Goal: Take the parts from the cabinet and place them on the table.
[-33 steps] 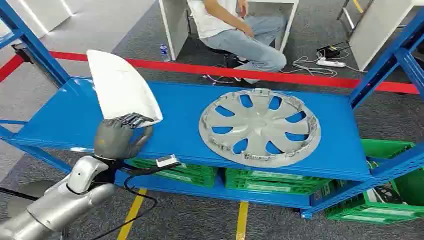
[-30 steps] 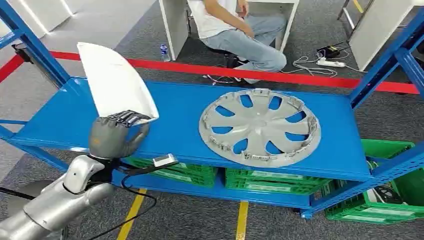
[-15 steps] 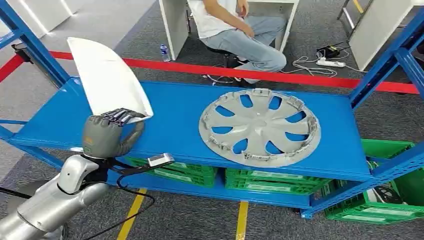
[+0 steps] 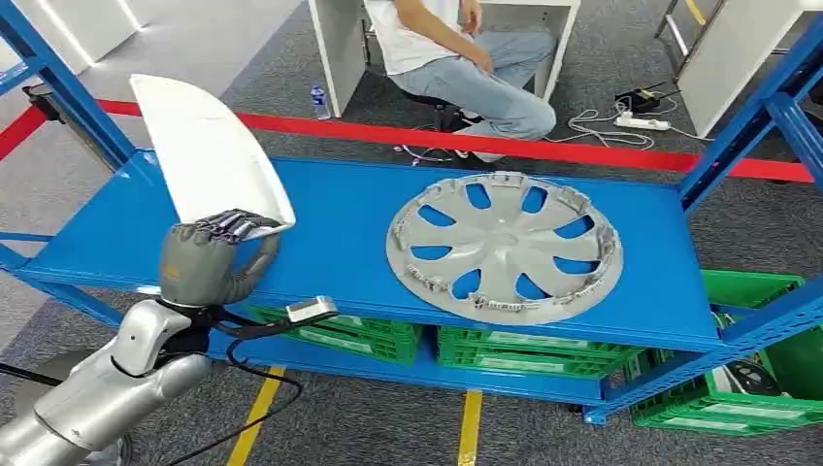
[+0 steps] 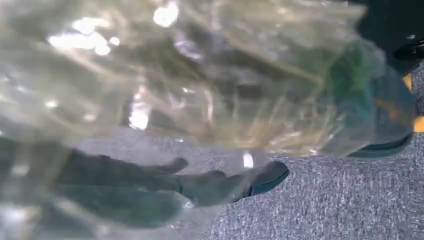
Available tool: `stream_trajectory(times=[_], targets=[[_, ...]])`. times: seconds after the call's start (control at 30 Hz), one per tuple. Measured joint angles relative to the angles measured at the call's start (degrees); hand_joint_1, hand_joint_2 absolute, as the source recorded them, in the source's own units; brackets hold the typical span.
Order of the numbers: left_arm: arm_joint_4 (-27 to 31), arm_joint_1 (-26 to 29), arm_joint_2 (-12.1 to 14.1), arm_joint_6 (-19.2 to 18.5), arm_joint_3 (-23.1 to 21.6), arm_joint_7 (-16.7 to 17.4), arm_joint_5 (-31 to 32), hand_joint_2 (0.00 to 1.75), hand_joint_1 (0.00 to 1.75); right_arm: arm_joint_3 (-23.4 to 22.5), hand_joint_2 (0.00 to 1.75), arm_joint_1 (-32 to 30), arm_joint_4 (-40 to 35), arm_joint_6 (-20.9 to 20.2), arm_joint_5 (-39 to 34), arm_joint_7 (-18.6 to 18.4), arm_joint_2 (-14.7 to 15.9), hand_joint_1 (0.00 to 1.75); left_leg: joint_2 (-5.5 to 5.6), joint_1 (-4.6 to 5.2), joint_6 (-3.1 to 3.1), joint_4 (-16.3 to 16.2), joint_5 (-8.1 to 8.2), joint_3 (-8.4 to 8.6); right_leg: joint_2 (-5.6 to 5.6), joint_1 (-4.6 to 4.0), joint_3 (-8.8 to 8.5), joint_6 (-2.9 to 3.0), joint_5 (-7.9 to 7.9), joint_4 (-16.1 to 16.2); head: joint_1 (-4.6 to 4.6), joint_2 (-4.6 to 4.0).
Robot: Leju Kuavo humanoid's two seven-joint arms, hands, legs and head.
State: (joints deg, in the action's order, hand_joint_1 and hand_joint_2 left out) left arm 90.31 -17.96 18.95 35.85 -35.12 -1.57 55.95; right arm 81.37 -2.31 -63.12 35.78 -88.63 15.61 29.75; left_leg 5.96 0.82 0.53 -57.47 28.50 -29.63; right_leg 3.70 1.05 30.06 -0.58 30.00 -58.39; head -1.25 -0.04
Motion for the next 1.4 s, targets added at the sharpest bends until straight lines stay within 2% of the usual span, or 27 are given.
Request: stream_trajectory(times=[0.43, 0.53, 0.6, 0.67, 0.7, 0.73, 0.8, 0.83, 0.87, 0.9, 0.93, 1.0, 1.03, 1.07, 1.17, 1.2, 1.23, 1.27, 1.33, 1.37, 1.4], targets=[[0.0, 0.0, 0.0, 0.2, 0.1, 0.0, 0.6, 1.75, 1.75, -0.2, 0.00, -0.2, -0.1, 0.0, 0.0, 0.0, 0.0, 0.00, 0.00, 0.18, 0.12, -0.3, 0.08, -0.07, 0.00, 0.18, 0.00, -0.13, -0.07, 0.0, 0.00, 0.00], [0.0, 0.0, 0.0, 0.2, 0.1, 0.0, 0.6, 1.75, 1.75, -0.2, 0.00, -0.2, -0.1, 0.0, 0.0, 0.0, 0.0, 0.00, 0.00, 0.25, 0.25, -0.6, 0.12, -0.29, 0.05, 0.22, 0.09, -0.35, -0.12, 0.0, -0.02, 0.00], [0.0, 0.0, 0.0, 0.2, 0.2, 0.0, 0.8, 1.75, 1.75, -0.2, 0.00, -0.4, -0.4, 0.2, 0.0, 0.0, 0.0, 0.00, -0.01, 0.33, 0.59, -0.7, 0.10, -0.44, 0.19, 0.36, 0.18, -0.69, -0.29, 0.2, -0.02, 0.00], [0.0, 0.0, 0.0, 0.2, 0.3, 0.0, 1.0, 1.75, 1.75, -0.2, 0.00, -0.5, -0.7, 0.5, 0.0, 0.0, 0.2, 0.00, -0.30, 0.07, 1.38, 0.1, -0.81, -0.33, 0.49, 0.22, 0.12, -1.40, -0.81, 0.6, -0.04, 0.00], [0.0, 0.0, 0.0, 0.2, 0.3, 0.1, 1.0, 1.75, 1.75, -0.2, 0.00, -0.6, -0.9, 0.7, 0.0, 0.0, 0.3, 0.00, -0.93, -0.28, 1.60, 0.9, -1.42, -0.14, -0.75, 0.14, 0.82, -1.35, 0.07, 0.1, 0.00, 0.00], [0.0, 0.0, 0.0, 0.2, 0.3, 0.1, 1.0, 1.75, 1.75, -0.2, 0.00, -0.5, -1.0, 0.8, 0.0, 0.0, 0.4, 0.00, -1.11, -0.30, 1.93, 1.2, -1.63, -0.27, -2.27, -0.13, 1.72, -1.35, 1.83, -1.8, 0.19, -0.02], [0.0, 0.4, 0.0, 0.1, 0.3, 0.4, 1.0, 1.75, 1.75, -0.2, 0.00, -0.5, -1.0, 1.0, 0.0, 0.0, 0.5, 0.00, -1.56, -0.32, 2.00, 1.1, -1.74, -0.68, -3.07, 0.00, 5.47, -1.51, 6.08, -10.1, 0.42, 0.00], [0.0, 0.6, 0.0, 0.1, 0.3, 0.5, 1.1, 1.75, 1.75, -0.3, 0.00, -0.5, -1.1, 1.0, 0.0, 0.0, 0.5, 0.00, -1.88, -0.31, 2.00, 1.1, -1.76, -0.84, -3.13, 0.05, 7.15, -1.67, 7.30, -13.8, 0.37, 0.00], [0.0, 0.7, 0.0, 0.1, 0.3, 0.5, 1.1, 1.75, 1.75, -0.3, 0.00, -0.5, -1.2, 1.0, 0.0, 0.0, 0.6, 0.00, -2.05, -0.32, 1.95, 1.0, -1.79, -1.00, -3.14, 0.05, 8.15, -1.81, 7.31, -15.7, 0.42, 0.00], [0.0, 0.8, 0.0, 0.1, 0.3, 0.6, 1.1, 1.75, 1.75, -0.3, 0.00, -0.6, -1.2, 1.0, 0.0, 0.0, 0.6, 0.00, -2.14, -0.35, 1.90, 0.9, -1.81, -1.04, -3.17, 0.13, 7.83, -1.91, 5.89, -15.1, 0.39, 0.00], [0.0, 0.9, 0.0, 0.1, 0.3, 0.6, 1.1, 1.75, 1.75, -0.3, 0.00, -0.7, -1.2, 1.0, 0.0, 0.0, 0.7, 0.00, -2.17, -0.41, 1.82, 0.9, -1.82, -1.05, -3.20, 0.24, 6.27, -2.02, 3.24, -12.0, 0.39, 0.00], [0.0, 0.9, -0.1, 0.1, 0.2, 0.6, 1.2, 1.75, 1.75, -0.5, 0.00, -0.7, -1.4, 1.0, 0.0, 0.0, 0.8, 0.00, -2.17, -0.53, 1.29, 0.5, -1.62, -1.08, -2.99, 0.48, 1.77, -2.08, -1.64, -2.7, 0.46, 0.00], [0.0, 0.9, 0.0, 0.1, 0.3, 0.6, 1.2, 1.75, 1.75, -0.6, 0.00, -0.6, -1.4, 1.0, 0.0, 0.0, 0.8, 0.00, -2.15, -0.36, 0.81, 0.4, -1.61, -1.59, -2.03, 0.39, 0.32, -1.96, -0.39, -1.3, 0.46, 0.00], [0.0, 0.7, 0.0, 0.1, 0.3, 0.7, 1.2, 1.75, 1.75, -0.6, 0.00, -0.7, -1.5, 1.0, 0.0, 0.0, 0.8, 0.00, -2.05, -0.31, 0.44, 0.0, -1.76, -2.04, -1.78, 0.35, 0.54, -1.56, -1.10, -0.9, 0.37, 0.00], [0.0, 0.8, 0.1, 0.0, 0.3, 0.8, 1.3, 1.75, 1.75, -0.7, 0.00, -0.7, -1.7, 1.1, 0.0, 0.0, 0.9, 0.00, -1.64, -0.33, -0.72, -0.3, -2.50, -2.87, -2.27, 0.24, 1.19, -0.79, -0.85, -0.7, 0.31, 0.00], [0.0, 0.9, 0.2, 0.0, 0.3, 0.9, 1.3, 1.75, 1.75, -0.7, 0.00, -0.7, -1.9, 1.1, 0.0, 0.0, 0.9, 0.00, -2.27, -0.45, -1.04, -0.7, -1.64, -3.15, -2.69, 0.63, 1.46, -0.19, -1.23, -0.3, 0.40, 0.00], [0.0, 0.8, 0.3, 0.0, 0.3, 0.9, 1.3, 1.75, 1.75, -0.7, 0.00, -0.8, -2.0, 1.2, 0.0, 0.0, 1.0, 0.00, -3.82, -0.45, -1.49, -2.3, 0.22, -3.84, -2.89, 0.53, 1.72, 0.18, -1.45, -0.3, 0.00, 0.00], [0.0, 0.8, 0.3, 0.0, 0.3, 0.9, 1.3, 1.75, 1.75, -0.7, 0.00, -0.8, -2.1, 1.2, 0.0, 0.0, 1.0, 0.00, -4.81, -0.60, -1.87, -5.8, 2.96, -5.17, -3.18, 0.43, 2.08, 0.63, -1.70, -0.3, -0.33, 0.00], [0.0, 0.9, 0.2, -0.1, 0.2, 1.0, 1.3, 1.75, 1.75, -0.7, 0.00, -0.9, -2.2, 1.3, 0.0, 0.1, 1.0, 0.00, -5.39, -0.86, -2.28, -14.9, 7.71, -8.55, -3.86, 0.11, 3.06, 1.26, -2.30, -0.3, -0.33, 0.00], [0.0, 1.0, 0.2, -0.1, 0.2, 1.0, 1.3, 1.75, 1.75, -0.7, 0.00, -0.9, -2.2, 1.3, 0.0, 0.1, 1.0, 0.00, -5.40, -0.91, -2.30, -17.2, 8.40, -9.17, -4.08, 0.00, 3.44, 1.31, -2.61, -0.3, -0.35, 0.00], [0.0, 1.1, 0.2, -0.1, 0.2, 1.0, 1.3, 1.75, 1.75, -0.7, 0.00, -0.9, -2.3, 1.4, 0.0, 0.1, 1.0, 0.00, -5.40, -0.91, -2.21, -17.3, 7.54, -8.53, -4.37, -0.16, 3.95, 1.32, -3.01, -0.3, -0.33, 0.00]])
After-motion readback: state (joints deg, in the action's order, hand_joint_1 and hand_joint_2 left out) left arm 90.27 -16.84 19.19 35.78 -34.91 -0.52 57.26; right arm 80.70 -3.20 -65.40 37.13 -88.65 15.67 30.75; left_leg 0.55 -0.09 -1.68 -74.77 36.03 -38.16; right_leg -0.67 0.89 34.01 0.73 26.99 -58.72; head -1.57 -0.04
